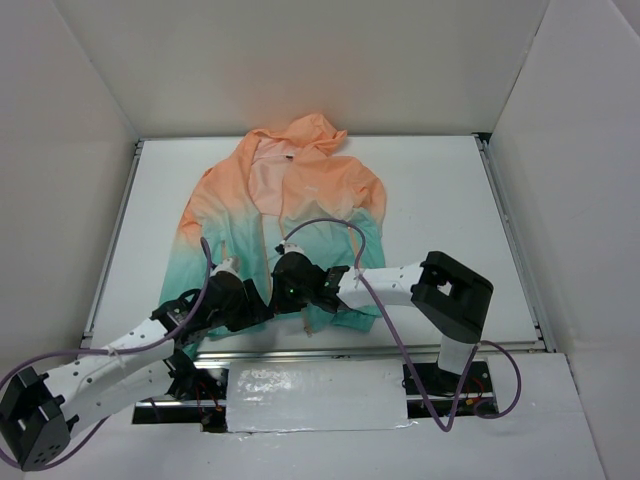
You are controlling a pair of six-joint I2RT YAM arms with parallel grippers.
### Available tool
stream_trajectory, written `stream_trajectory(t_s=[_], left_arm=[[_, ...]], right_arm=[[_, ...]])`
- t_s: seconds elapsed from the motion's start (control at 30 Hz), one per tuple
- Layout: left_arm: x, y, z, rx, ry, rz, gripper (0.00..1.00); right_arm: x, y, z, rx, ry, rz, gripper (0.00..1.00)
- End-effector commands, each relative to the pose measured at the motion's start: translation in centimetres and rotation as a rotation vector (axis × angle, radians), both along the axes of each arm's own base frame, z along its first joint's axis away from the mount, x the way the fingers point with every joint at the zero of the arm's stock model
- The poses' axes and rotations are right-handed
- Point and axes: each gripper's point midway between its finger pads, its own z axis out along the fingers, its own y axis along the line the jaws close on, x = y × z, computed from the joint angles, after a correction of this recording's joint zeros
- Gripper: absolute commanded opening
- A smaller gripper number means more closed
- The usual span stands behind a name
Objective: Zip up the jacket
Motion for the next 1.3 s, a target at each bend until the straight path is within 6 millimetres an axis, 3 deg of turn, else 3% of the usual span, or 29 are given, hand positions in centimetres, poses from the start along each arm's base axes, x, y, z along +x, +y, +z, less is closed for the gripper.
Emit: stream_trajectory(t_s=[0.0, 0.23, 0.47, 0.67, 0.93, 1.0, 1.1, 1.17, 1.27], left_arm=[[0.7, -1.0, 1.1, -0.04, -0.031, -0.006, 0.6], [0.5, -0.8, 0.2, -0.024, -0.013, -0.006, 0.47], [0.5, -0.4, -0.6, -0.011, -0.012, 0.003, 0.46], [0.2, -0.1, -1.7, 0.018, 0.007, 0.0, 0.34], [0.2, 0.3, -1.9, 0.042, 0.007, 0.003, 0.0], [0.3, 0.5, -1.7, 0.049, 0.001, 0.011, 0.0], [0.3, 0.7, -1.3, 0.039, -0.015, 0.017, 0.0], [0.5, 0.4, -0.8, 0.008, -0.037, 0.017, 0.0], [0.7, 0.2, -0.2, -0.034, -0.058, 0.035, 0.0]], right_arm=[[-0.1, 0.8, 0.9, 0.05, -0.016, 0.018, 0.0], [-0.1, 0.9, 1.0, 0.052, -0.018, 0.019, 0.0], [-0.2, 1.1, 1.1, 0.061, -0.014, 0.026, 0.0], [-0.1, 1.1, 1.3, 0.063, -0.016, 0.021, 0.0], [-0.1, 1.0, 1.3, 0.071, -0.011, 0.026, 0.0], [0.3, 0.5, 1.4, 0.097, 0.013, 0.022, 0.0], [1.5, -1.0, 2.0, 0.16, 0.025, -0.01, 0.09], [1.3, -1.8, 2.5, 0.205, 0.014, 0.013, 0.24], [1.0, -1.9, 3.0, 0.217, -0.008, 0.064, 0.32]])
